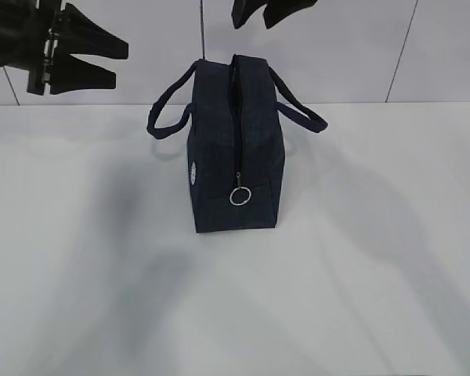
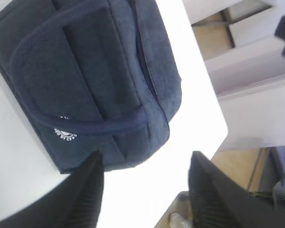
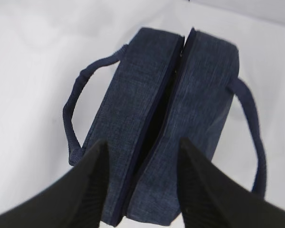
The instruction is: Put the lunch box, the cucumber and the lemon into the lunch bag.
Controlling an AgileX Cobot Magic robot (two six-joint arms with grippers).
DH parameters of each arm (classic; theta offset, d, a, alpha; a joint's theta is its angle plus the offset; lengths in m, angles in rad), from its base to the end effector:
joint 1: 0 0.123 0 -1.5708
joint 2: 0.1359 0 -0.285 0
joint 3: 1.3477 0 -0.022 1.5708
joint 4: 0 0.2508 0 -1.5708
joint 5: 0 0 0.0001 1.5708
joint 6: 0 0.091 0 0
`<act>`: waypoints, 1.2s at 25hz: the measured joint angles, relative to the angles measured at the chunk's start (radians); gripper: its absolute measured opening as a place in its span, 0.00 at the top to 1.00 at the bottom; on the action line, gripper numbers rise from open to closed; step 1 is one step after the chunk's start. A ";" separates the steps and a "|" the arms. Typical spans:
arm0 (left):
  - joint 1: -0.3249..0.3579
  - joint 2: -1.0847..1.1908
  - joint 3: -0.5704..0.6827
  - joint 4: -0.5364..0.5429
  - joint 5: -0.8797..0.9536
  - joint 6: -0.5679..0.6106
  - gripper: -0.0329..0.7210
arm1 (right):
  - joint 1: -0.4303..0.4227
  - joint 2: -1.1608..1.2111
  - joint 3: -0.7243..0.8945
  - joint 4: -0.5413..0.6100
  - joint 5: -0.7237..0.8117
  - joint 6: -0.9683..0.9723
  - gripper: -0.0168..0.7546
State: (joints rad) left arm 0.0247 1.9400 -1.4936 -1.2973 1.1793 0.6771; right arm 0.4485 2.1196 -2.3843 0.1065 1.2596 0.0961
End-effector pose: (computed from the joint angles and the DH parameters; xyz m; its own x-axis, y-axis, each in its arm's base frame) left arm 0.4067 -0.0710 0.2714 -0.9116 -0.1397 -0.3867 0.2901 0.4480 -0.8457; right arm 0.4140 0.2094 0.3795 -0.7660 -0.2268 -0.6015 -0.3925 0.9060 0.1582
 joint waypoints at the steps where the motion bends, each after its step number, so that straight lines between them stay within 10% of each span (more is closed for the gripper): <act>1: 0.002 -0.020 0.000 0.044 0.002 -0.010 0.39 | 0.000 -0.013 0.000 0.000 0.000 -0.031 0.52; 16: 0.004 -0.265 0.000 0.297 0.031 -0.120 0.42 | 0.081 -0.190 0.000 -0.119 0.006 -0.109 0.52; 30: 0.004 -0.411 0.000 0.322 0.039 -0.170 0.42 | 0.083 -0.226 0.000 -0.300 0.008 -0.118 0.52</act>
State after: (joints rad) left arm 0.0288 1.5292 -1.4936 -0.9756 1.2188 0.5074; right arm 0.5315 1.8938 -2.3843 -0.1937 1.2680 -0.0216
